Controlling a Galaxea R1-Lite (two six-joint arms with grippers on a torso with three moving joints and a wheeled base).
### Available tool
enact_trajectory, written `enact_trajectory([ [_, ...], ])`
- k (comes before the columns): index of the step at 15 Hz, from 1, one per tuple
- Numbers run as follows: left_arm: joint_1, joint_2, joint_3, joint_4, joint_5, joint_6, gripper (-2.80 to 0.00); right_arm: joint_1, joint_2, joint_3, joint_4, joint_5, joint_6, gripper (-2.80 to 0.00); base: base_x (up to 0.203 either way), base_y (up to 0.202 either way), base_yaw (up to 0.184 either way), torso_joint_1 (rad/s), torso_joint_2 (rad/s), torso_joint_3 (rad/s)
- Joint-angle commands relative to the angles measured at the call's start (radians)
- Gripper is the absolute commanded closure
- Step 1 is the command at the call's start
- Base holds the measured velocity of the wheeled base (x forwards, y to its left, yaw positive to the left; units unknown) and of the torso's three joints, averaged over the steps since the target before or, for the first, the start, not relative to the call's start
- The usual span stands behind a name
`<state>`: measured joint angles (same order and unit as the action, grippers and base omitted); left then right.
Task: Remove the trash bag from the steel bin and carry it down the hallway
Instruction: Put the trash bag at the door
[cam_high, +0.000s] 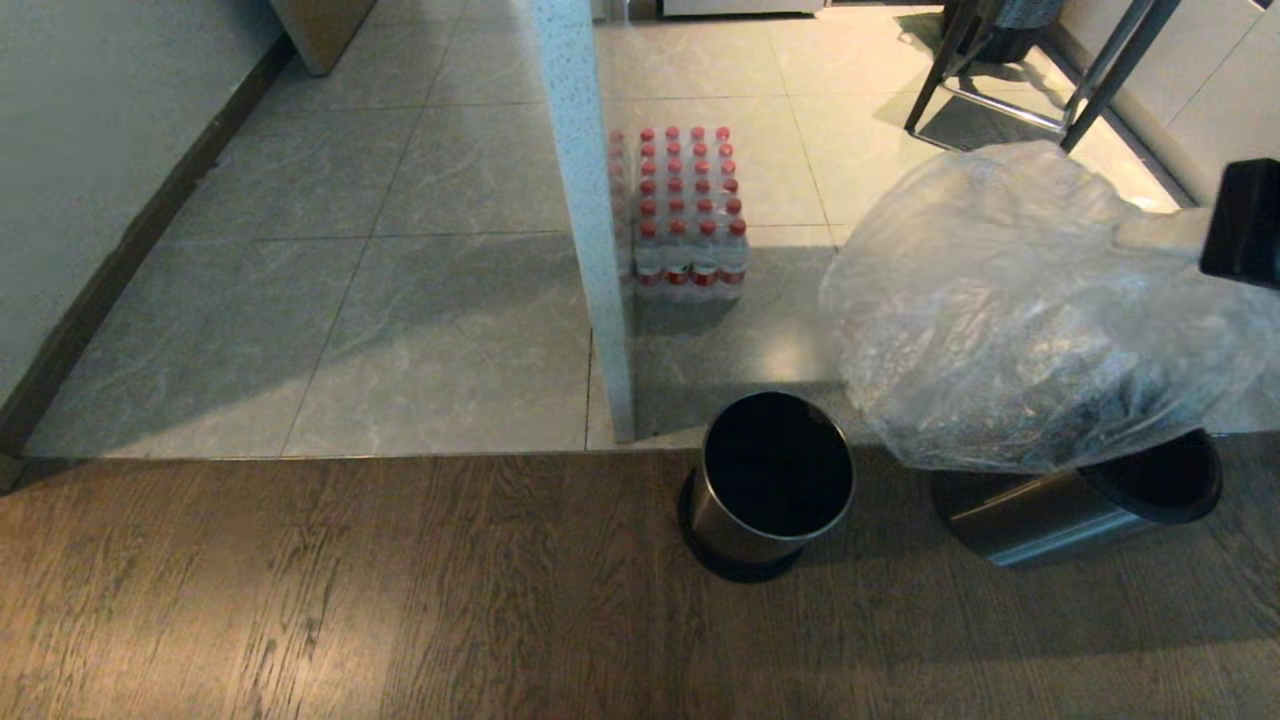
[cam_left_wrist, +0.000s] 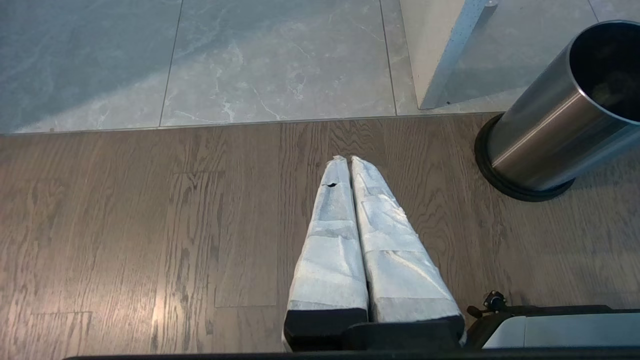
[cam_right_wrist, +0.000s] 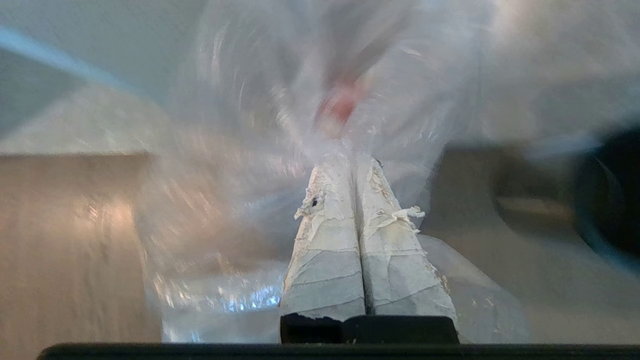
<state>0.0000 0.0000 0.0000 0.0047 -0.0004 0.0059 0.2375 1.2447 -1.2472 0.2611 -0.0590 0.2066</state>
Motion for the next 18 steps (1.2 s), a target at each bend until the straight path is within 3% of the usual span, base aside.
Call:
enact_trajectory([
  [1, 0.0, 0.0, 0.0, 0.0, 0.0, 0.0, 0.0, -0.043, -0.2, 0.104, 0.052, -0.002, -0.012, 0.0, 0.0, 0.0, 0.0, 0.0, 0.0, 0.0],
  [8, 0.0, 0.0, 0.0, 0.0, 0.0, 0.0, 0.0, -0.125, -0.74, 0.626, 0.087, 0.009, -0.075, 0.0, 0.0, 0.0, 0.0, 0.0, 0.0, 0.0],
  [13, 0.0, 0.0, 0.0, 0.0, 0.0, 0.0, 0.0, -0.198, -1.03, 0.907, 0.065, 0.026, -0.096, 0.0, 0.0, 0.0, 0.0, 0.0, 0.0, 0.0],
  [16, 0.0, 0.0, 0.0, 0.0, 0.0, 0.0, 0.0, -0.216, -1.128, 1.15, -0.177, 0.031, -0.153, 0.0, 0.0, 0.0, 0.0, 0.0, 0.0, 0.0],
  [18, 0.0, 0.0, 0.0, 0.0, 0.0, 0.0, 0.0, -0.223, -1.221, 1.226, -0.276, 0.031, -0.159, 0.0, 0.0, 0.0, 0.0, 0.0, 0.0, 0.0],
])
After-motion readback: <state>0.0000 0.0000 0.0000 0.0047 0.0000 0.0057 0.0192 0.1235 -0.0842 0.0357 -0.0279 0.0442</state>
